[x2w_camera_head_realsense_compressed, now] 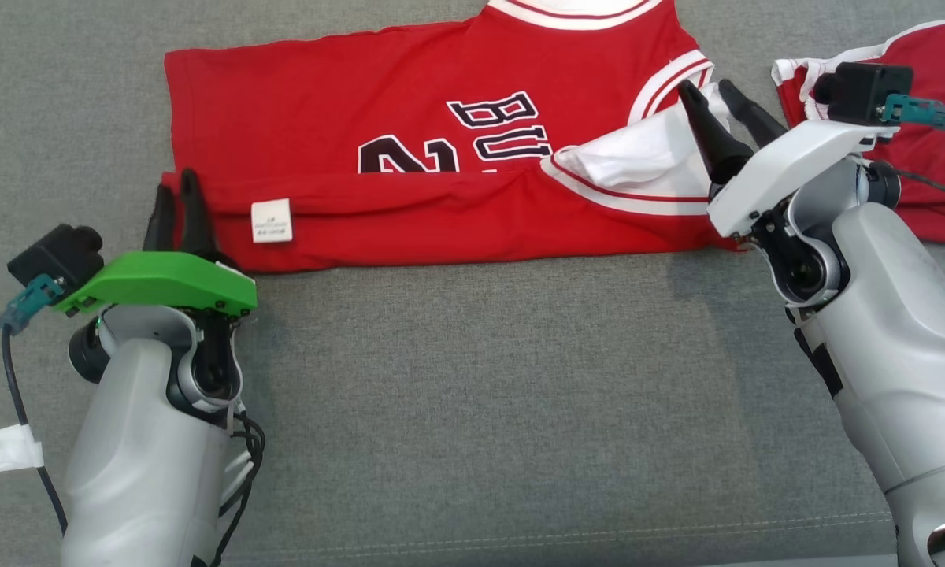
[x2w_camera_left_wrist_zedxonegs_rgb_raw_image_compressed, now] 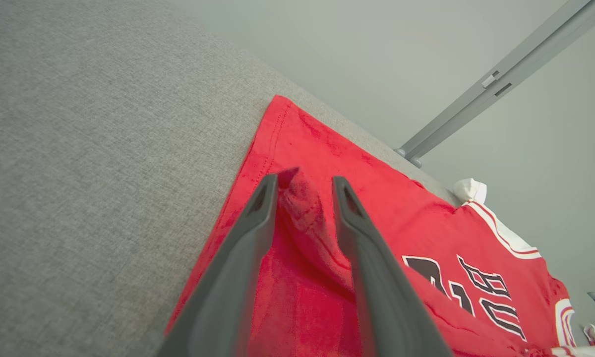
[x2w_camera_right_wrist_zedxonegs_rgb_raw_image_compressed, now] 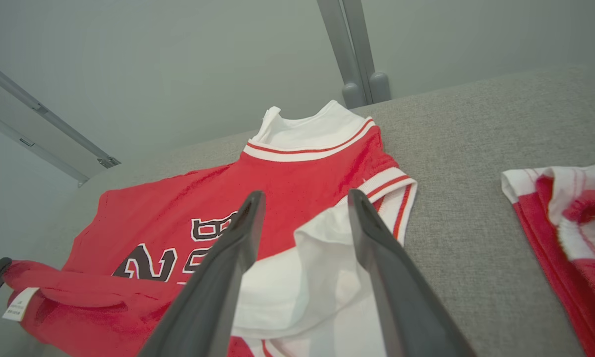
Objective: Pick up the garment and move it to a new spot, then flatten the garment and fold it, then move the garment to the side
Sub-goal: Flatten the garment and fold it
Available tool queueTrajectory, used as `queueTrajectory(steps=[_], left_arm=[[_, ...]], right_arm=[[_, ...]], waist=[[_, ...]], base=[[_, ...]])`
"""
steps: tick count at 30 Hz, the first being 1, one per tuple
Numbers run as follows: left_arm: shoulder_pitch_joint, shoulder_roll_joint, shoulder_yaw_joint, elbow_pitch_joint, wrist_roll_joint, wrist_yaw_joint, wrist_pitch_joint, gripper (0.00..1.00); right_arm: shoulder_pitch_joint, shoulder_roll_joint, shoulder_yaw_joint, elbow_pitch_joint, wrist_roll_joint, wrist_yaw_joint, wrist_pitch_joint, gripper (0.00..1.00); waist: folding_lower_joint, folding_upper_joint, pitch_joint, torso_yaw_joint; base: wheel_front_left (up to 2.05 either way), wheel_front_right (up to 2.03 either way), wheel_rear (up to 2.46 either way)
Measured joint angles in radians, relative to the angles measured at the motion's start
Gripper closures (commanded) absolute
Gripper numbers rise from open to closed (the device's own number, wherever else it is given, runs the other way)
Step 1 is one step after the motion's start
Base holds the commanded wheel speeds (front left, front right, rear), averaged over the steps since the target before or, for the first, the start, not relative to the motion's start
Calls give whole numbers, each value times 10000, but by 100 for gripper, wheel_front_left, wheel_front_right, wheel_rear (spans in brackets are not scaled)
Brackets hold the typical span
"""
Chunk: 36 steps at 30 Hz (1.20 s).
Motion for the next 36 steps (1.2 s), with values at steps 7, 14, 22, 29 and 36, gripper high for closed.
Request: queueTrajectory(steps=[7, 14, 22, 29, 36], left_arm=[[-483, -4, 171, -61, 2, -291, -161, 0], [-167, -12, 178, -2, -100, -809, -201, 0], [1176, -10, 109, 556, -828, -1078, -201, 0], [1454, -2, -155, 593, -1822, -1296, -157, 0], [1436, -2, -226, 807, -2637, -1216, 92, 0]], right_arm=[[-544, 63, -531, 171, 0, -23, -1172, 0], [1, -67, -393, 537, -6, 151, -1885, 0], [1514, 115, -360, 924, 130, 236, -2610, 0], [1998, 451, -267, 1022, 291, 322, -2721, 0], [2069, 587, -128, 1106, 351, 324, -2732, 0]], waist=[[0, 0, 159, 105], [0, 0, -69, 173], [0, 0, -475, 210], [-1, 0, -762, 35], [-1, 0, -706, -242]], base=[[0, 0, 0], [0, 0, 0], [0, 0, 0], [0, 0, 0], [0, 0, 0]])
